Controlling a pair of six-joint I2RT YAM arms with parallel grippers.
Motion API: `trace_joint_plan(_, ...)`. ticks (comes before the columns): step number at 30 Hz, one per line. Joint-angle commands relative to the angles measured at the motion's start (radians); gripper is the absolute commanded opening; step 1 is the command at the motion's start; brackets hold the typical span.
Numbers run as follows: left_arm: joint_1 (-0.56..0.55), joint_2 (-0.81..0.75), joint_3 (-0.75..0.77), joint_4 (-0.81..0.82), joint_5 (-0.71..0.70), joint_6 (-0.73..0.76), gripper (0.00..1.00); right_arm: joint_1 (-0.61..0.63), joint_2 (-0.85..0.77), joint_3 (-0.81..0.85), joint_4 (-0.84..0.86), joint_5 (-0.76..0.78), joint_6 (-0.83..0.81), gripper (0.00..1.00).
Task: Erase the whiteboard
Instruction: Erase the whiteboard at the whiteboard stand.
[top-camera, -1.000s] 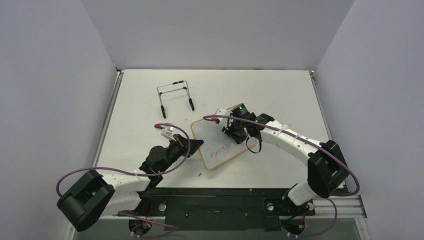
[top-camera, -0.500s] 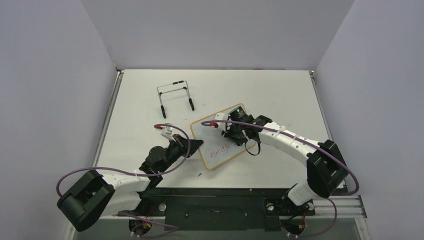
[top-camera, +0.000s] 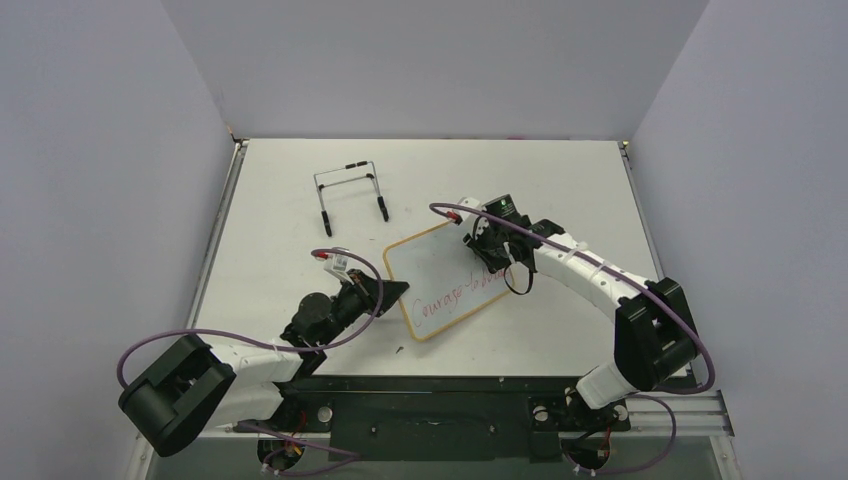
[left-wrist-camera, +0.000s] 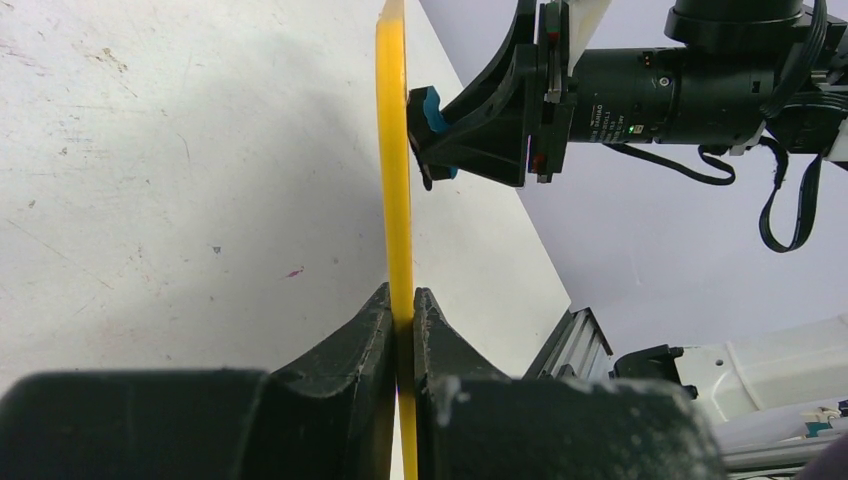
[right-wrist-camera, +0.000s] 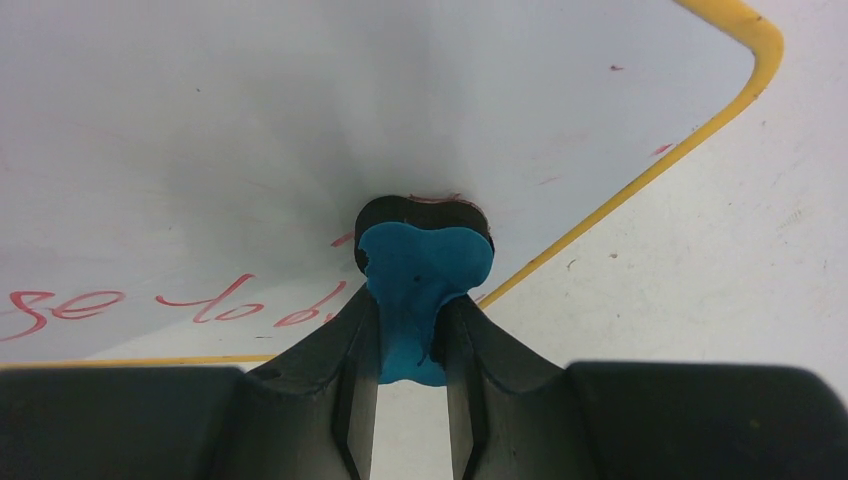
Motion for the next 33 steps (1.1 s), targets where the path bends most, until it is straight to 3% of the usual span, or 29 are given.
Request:
trace_joint_plan(1, -0.007, -0.006, 0.023, 0.124, 0.043, 0.019, 0.00, -0.012, -0.007, 0.009, 0.061, 0.003, 0.044, 0.00)
trace_joint_plan(5, -0.006, -0.018, 0.027, 0.099, 0.035, 0.024, 0.00, -0.018, -0.014, 0.005, 0.013, -0.096, 0.002, 0.00)
trace_joint_plan(7, -0.006, -0.017, 0.033, 0.097, 0.034, 0.027, 0.00, 0.005, 0.004, 0.016, -0.065, -0.226, -0.078, 0.00)
trace_joint_plan(9, -0.006, -0.019, 0.033, 0.095, 0.033, 0.027, 0.00, 0.082, 0.003, 0.020, -0.123, -0.316, -0.152, 0.00)
trace_joint_plan(12, -0.004, -0.029, 0.027, 0.090, 0.028, 0.028, 0.00, 0.128, -0.007, 0.023, -0.116, -0.279, -0.154, 0.00)
trace_joint_plan(21, 0.002, -0.039, 0.019, 0.098, 0.030, 0.024, 0.00, -0.044, 0.012, -0.010, 0.019, -0.071, -0.002, 0.00)
trace_joint_plan(24, 0.006, -0.037, 0.013, 0.114, 0.034, 0.018, 0.00, -0.040, 0.016, -0.007, -0.008, -0.107, -0.022, 0.00)
trace_joint_plan(28, 0.013, -0.046, 0.002, 0.121, 0.034, 0.014, 0.00, 0.031, 0.003, -0.005, -0.068, -0.265, -0.093, 0.00)
trace_joint_plan(33, 0.040, -0.067, -0.023, 0.132, 0.042, 0.000, 0.00, 0.030, 0.000, -0.003, -0.038, -0.235, -0.059, 0.00)
